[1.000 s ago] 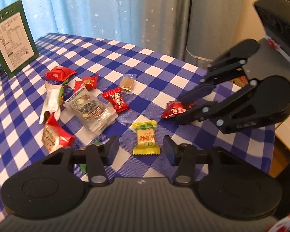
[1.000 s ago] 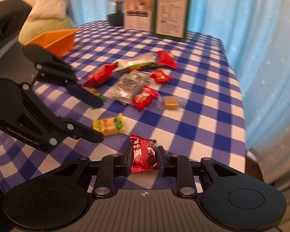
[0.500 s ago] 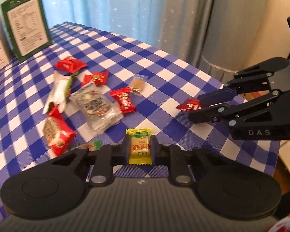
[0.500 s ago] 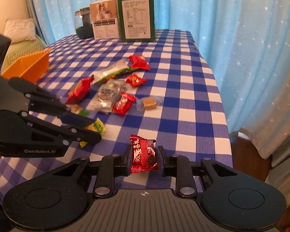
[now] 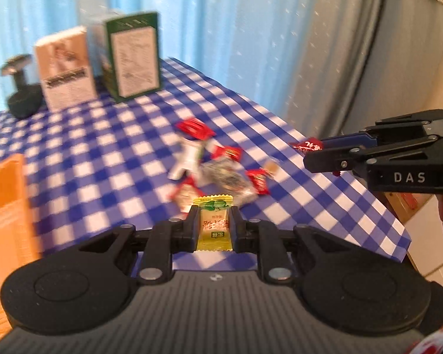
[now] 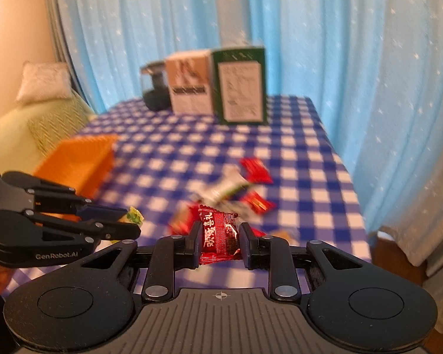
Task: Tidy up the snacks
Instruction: 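Carry both candies over the orange tray and open both tools to drop them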
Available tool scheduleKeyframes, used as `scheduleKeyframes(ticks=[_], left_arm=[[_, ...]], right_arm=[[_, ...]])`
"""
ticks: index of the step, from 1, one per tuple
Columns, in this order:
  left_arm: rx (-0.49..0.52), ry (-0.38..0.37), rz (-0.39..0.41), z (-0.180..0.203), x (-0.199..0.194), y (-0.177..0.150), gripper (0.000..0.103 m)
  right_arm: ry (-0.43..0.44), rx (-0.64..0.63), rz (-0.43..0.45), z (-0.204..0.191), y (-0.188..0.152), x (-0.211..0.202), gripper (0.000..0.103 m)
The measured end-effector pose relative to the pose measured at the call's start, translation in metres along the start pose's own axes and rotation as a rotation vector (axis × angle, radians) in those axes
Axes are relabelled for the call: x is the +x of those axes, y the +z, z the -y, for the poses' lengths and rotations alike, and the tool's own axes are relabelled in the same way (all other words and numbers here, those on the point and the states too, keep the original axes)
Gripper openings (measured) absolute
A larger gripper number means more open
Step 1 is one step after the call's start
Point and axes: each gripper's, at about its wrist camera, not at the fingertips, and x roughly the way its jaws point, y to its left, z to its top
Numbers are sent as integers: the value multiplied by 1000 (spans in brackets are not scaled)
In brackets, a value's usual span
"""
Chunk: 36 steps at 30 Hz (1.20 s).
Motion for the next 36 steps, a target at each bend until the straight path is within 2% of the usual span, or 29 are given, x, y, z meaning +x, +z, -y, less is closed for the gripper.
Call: scheduleKeyframes(ticks=[9, 14, 18, 22, 26, 36], left_arm=[[-69, 113, 46, -77, -79, -6, 18], [-126, 193, 51, -133, -121, -20, 18], [-168, 250, 40, -169, -139, -33, 18], [-216, 284, 24, -197, -147, -51, 18], [-243, 293, -3, -212, -138, -64, 18], [-269, 276, -63, -233, -102, -81, 19]], right_arm=[[115, -60, 21, -100, 45, 11, 27], [184, -84, 9, -160, 61, 37, 27], [224, -107, -12, -203, 69, 62, 27], [234, -117, -51, -231, 69, 94, 27], [219, -133, -97, -249, 62, 122, 27], [218, -130, -165, -258, 50, 166, 27]])
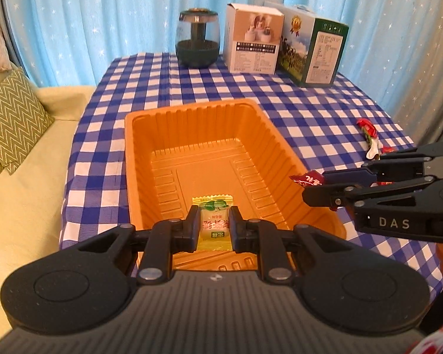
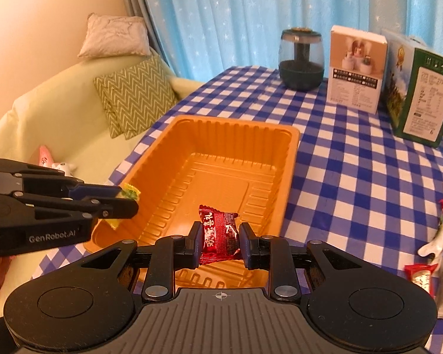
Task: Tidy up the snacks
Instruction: 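Carry both candies over the orange tray and open both tools to drop them, then move both open tools back from the tray to the snack pile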
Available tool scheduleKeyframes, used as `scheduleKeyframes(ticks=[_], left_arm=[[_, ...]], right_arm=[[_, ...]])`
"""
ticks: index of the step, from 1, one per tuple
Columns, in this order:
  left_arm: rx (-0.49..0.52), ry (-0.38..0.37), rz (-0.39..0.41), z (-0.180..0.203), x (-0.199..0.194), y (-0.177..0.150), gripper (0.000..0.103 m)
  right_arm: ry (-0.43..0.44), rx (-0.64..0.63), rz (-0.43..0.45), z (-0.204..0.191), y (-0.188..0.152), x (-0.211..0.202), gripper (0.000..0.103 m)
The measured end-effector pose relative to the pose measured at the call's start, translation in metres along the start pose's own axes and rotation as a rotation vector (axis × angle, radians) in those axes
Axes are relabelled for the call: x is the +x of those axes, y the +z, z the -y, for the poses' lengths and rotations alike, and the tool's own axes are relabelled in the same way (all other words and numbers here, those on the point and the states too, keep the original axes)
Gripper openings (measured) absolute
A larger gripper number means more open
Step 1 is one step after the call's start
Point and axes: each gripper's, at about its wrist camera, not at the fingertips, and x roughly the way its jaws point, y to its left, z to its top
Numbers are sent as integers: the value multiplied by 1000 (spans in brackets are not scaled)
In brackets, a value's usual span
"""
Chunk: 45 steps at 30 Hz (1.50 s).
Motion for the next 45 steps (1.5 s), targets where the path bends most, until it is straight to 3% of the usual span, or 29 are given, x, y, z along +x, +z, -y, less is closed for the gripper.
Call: scheduleKeyframes(ticks=[3, 18, 20, 22, 23, 31, 45], left_arm=[[-11, 10, -3, -4, 6, 1, 26], [-24, 37, 13, -13, -7, -5, 28], [-26, 38, 15, -13, -10, -5, 31], [-26, 42, 19, -14, -13, -5, 32], [-25, 43, 21, -14, -14, -5, 32], [-24, 43, 45, -8, -28, -2, 40], [-22, -16, 125, 55, -63, 1, 55]], right_arm=[[0, 5, -7, 2, 0, 6, 27], [38, 43, 11, 3, 1, 10, 27], [68, 69, 14, 6, 4, 10, 33], [60, 84, 28, 7, 4, 7, 61], [51, 91, 41, 9, 4, 4, 62], [1, 149, 69, 27, 1, -28, 62], [-161, 267, 183, 72, -42, -123, 62]])
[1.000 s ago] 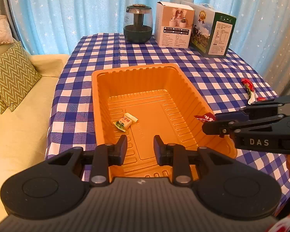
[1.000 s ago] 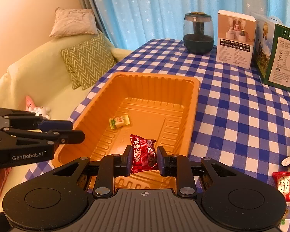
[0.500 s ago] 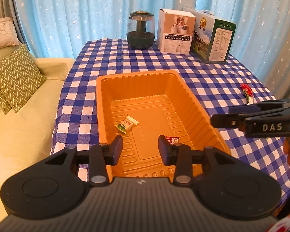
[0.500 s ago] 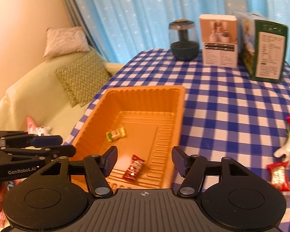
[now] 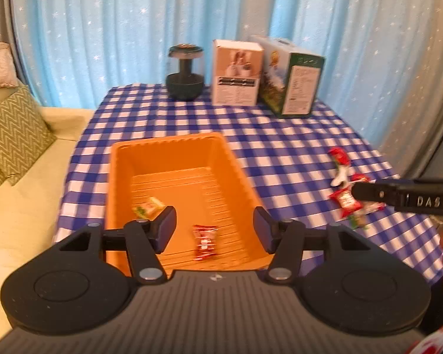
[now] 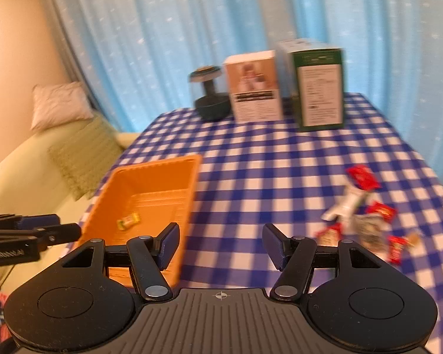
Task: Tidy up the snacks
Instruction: 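Move both open tools back from the tray to the snack pile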
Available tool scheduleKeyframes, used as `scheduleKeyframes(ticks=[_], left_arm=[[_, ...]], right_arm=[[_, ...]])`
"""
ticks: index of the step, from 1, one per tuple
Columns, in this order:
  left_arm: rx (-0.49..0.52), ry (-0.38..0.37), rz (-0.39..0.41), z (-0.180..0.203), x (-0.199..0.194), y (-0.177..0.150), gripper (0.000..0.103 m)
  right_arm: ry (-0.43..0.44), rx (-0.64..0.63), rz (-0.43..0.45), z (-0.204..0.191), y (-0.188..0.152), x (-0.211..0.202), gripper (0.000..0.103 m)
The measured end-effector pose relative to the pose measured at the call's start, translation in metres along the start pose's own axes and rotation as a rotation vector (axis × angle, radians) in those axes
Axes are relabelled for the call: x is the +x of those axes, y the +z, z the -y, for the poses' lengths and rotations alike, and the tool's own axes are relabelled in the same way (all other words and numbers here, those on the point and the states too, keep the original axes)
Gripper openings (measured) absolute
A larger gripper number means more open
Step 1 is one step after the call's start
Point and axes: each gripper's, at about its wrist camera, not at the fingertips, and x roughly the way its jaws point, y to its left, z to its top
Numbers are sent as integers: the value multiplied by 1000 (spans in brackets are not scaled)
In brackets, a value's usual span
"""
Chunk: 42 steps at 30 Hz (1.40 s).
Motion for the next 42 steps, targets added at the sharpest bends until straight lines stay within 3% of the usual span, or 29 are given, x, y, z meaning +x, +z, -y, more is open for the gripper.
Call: scheduleKeyframes(ticks=[10, 18, 35, 42], left_arm=[[20, -98, 8, 68, -1, -9, 65], [62, -170, -14, 121, 13, -21, 72], [95, -198, -55, 189, 66, -45, 71], [104, -199, -73, 209, 102, -52, 62]], right_arm=[[-137, 88, 48, 57, -28, -59, 62], [-234, 138, 33, 96, -59, -84, 62], [-299, 217, 29, 151, -84, -83, 62], [-297, 220, 22, 169, -80, -64, 62]])
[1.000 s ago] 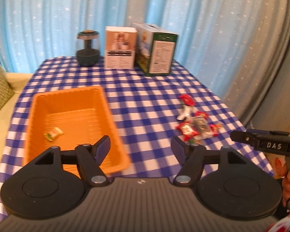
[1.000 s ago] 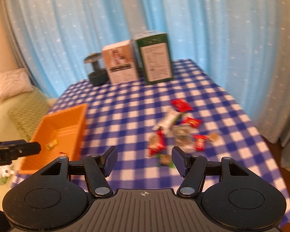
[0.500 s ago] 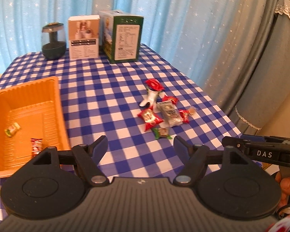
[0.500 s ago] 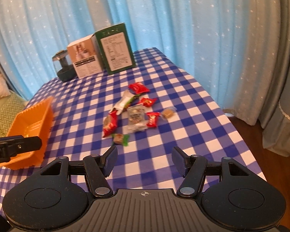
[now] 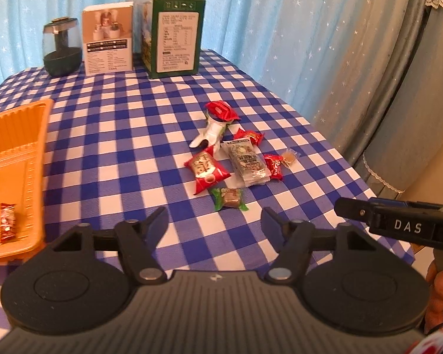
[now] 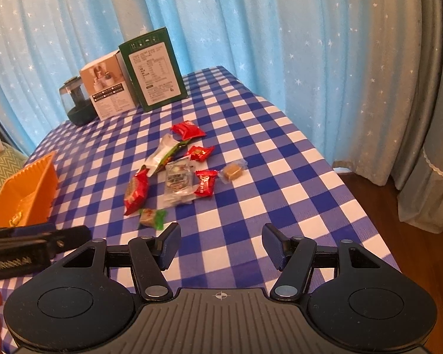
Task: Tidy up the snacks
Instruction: 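Move both open tools back from the tray to the snack pile, then grasp the green-wrapped brown candy with the left tool while the right grasps a red candy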
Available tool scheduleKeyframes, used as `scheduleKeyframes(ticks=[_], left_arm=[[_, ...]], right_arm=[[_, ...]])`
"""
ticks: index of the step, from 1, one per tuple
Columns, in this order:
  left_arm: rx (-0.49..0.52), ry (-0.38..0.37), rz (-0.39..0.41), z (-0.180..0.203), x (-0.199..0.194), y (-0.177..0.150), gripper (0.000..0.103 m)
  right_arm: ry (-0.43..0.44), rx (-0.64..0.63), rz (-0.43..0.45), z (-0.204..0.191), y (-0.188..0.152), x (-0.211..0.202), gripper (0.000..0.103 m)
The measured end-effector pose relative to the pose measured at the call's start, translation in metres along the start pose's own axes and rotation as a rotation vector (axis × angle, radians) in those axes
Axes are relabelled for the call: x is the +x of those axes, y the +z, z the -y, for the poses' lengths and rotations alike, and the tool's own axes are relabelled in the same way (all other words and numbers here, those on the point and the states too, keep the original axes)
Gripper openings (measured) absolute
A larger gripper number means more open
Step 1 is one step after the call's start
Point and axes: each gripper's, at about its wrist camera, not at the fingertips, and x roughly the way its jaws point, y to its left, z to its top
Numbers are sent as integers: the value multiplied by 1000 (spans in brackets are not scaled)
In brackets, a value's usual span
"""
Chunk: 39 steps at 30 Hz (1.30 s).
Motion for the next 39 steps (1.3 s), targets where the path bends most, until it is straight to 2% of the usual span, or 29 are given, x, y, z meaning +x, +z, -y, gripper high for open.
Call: scheduleKeyframes(ticks=[7, 22, 34, 35, 37, 39], left_arm=[[23, -18, 3, 12, 40, -1, 41], [55, -2, 1, 18, 93, -1, 30], [72, 9, -24, 12, 94, 2, 22], [69, 11, -23, 10, 93, 2, 22], [64, 14, -20, 6, 89, 4, 22], [58, 14, -17, 2, 87, 5, 21]], right_arm=[[-1, 9, -6, 11, 8, 25, 62], [-21, 31, -17, 21, 16, 65, 62], [-5, -7, -23, 10, 18, 79, 61], [0, -17, -23, 8, 19, 81, 61], [20, -33, -27, 4, 21, 88, 47], [27, -52, -29, -1, 24, 95, 43]])
